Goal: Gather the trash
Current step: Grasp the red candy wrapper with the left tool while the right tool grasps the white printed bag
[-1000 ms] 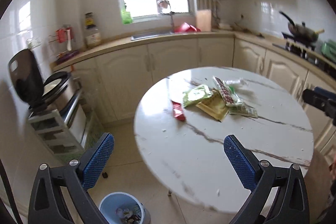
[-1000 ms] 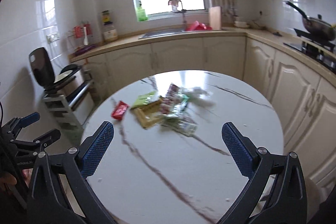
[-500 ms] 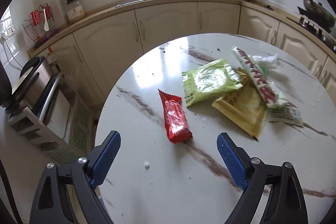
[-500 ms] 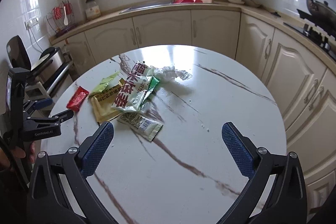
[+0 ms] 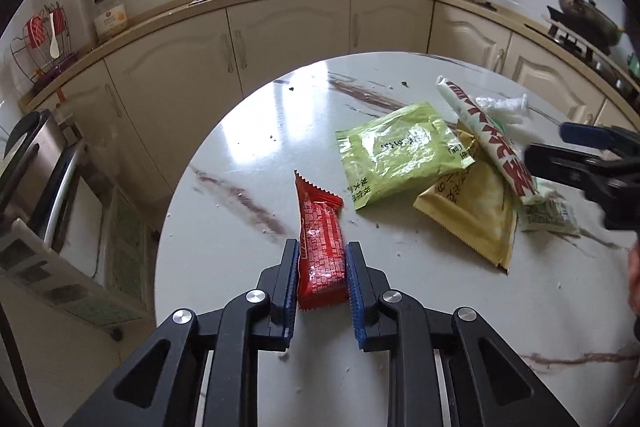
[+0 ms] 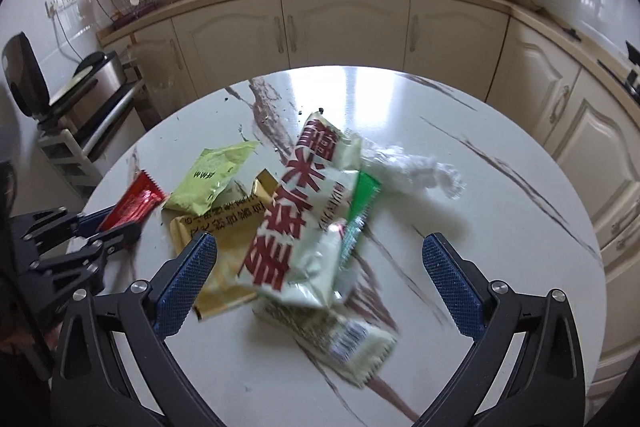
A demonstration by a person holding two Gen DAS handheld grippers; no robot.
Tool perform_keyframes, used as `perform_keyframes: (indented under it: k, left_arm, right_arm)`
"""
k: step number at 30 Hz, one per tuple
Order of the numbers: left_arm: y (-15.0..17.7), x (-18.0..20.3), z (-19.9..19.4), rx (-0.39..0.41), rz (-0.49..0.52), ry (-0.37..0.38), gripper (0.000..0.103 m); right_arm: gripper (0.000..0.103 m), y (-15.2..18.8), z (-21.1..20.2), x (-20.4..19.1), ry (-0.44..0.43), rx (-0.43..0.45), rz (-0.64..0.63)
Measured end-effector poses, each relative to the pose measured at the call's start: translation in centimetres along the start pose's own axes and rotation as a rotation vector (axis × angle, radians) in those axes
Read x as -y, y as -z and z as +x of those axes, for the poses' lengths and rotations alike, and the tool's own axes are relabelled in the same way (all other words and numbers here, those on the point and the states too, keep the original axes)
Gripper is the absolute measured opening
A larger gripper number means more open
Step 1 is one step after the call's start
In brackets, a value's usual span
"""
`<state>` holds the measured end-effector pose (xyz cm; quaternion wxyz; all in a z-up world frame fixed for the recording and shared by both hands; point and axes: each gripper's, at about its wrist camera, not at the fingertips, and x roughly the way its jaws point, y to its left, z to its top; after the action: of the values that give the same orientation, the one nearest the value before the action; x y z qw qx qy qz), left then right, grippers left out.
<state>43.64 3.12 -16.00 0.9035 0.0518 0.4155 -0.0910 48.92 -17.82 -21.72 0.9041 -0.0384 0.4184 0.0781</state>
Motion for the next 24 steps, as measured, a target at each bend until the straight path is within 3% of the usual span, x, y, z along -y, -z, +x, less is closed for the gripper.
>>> perform_keyframes:
  k: [4, 7, 9, 13, 14, 15, 24]
  left_arm:
    - [1.0, -1.0, -1.2, 0.017, -0.018, 0.018, 0.017]
    - [1.9, -1.3, -2.8, 0.031, -0.020, 0.019, 0.017]
    - [2.5, -1.1, -4.1, 0.045, -0.019, 0.021, 0.017]
    - [3.6, -0.7, -6.1, 0.063, -0.011, 0.043, 0.016]
    - [3.8, -0.6, -6.6, 0.068, -0.012, 0.051, 0.016]
    - [4.1, -0.5, -7.2, 0.072, -0.014, 0.059, 0.016]
    - [6.3, 2.2, -12.1, 0.093, 0.007, 0.116, 0.013]
  right_arm:
    - [0.095, -0.5, 2.0, -0.8, 0.005, -0.031, 0.006]
    - [0.076, -0.3, 2.9, -1.1, 0.014, -0.049, -0.005]
    - [0.055, -0.1, 3.0, -1.0, 0.007, -0.051, -0.006]
    - [0.047, 0.8, 1.0, 0.8, -0.052, -0.019, 0.042]
    - [0.030, 1.0, 0.3, 1.2, -0.047, -0.005, 0.041]
    - [0.027, 1.2, -0.4, 1.6, -0.047, 0.005, 0.047]
    - [0.023, 4.3, -4.1, 6.0, -0.065, -0.016, 0.118]
